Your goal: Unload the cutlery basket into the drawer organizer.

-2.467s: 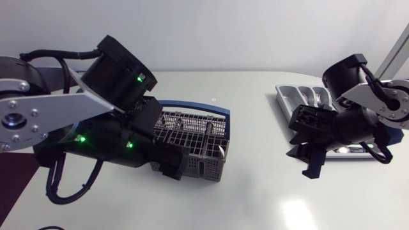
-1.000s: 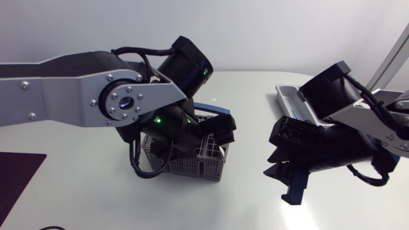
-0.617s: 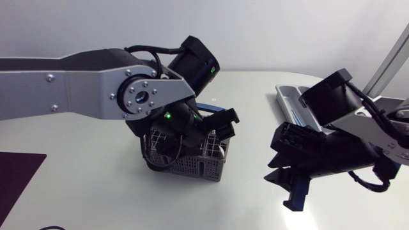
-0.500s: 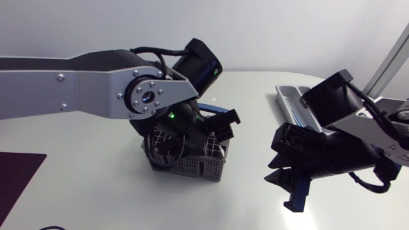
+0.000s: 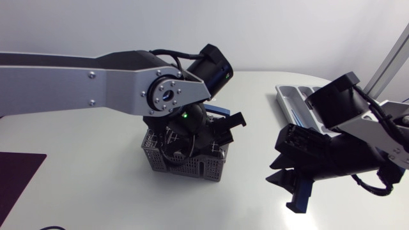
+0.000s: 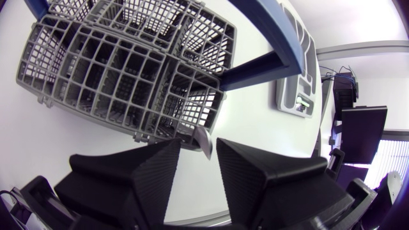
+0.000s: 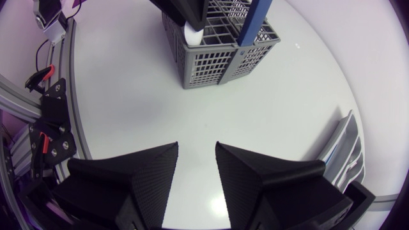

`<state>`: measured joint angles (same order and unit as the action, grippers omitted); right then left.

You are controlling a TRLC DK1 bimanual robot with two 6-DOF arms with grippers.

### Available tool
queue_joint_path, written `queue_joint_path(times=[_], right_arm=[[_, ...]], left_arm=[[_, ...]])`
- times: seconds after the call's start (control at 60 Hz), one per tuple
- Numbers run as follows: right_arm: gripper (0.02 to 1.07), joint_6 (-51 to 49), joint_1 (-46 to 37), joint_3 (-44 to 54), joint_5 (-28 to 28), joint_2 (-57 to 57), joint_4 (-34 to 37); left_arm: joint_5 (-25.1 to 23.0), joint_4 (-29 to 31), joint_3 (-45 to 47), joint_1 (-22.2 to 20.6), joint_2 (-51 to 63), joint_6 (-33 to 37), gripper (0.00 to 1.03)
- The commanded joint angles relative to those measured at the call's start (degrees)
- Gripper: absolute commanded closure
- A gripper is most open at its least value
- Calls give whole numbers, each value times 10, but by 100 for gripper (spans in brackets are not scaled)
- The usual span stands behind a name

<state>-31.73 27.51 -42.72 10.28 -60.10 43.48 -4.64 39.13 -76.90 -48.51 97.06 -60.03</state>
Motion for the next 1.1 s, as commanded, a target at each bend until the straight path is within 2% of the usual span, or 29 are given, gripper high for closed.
queue_joint_path(times=[0.0, 0.083, 0.15, 0.417, 0.65, 0.733, 0.867, 1.0, 1.083], right_arm=[[61, -6, -8, 15, 4, 7, -2], [61, -10, -12, 17, 6, 8, -2], [61, -12, -14, 19, 7, 9, -3], [61, -24, -29, 26, 15, 12, -3], [61, -29, -34, 31, 17, 12, -8], [61, -29, -34, 31, 18, 13, -9], [61, -30, -36, 33, 17, 15, -10], [61, -32, -38, 33, 17, 15, -11], [61, -32, -38, 33, 17, 15, -11]], left_arm=[[-4, 7, -21, -2, 15, -14, 66], [-4, 9, -30, -2, 20, -14, 66], [-4, 12, -38, -2, 25, -14, 73], [-5, 21, -49, -4, 40, -13, 79], [-10, 32, -57, -4, 44, -13, 80], [-10, 32, -59, -4, 45, -13, 86], [-10, 32, -60, -4, 47, -12, 86], [-10, 37, -62, -5, 47, -11, 93], [-12, 38, -62, -6, 48, -11, 94]])
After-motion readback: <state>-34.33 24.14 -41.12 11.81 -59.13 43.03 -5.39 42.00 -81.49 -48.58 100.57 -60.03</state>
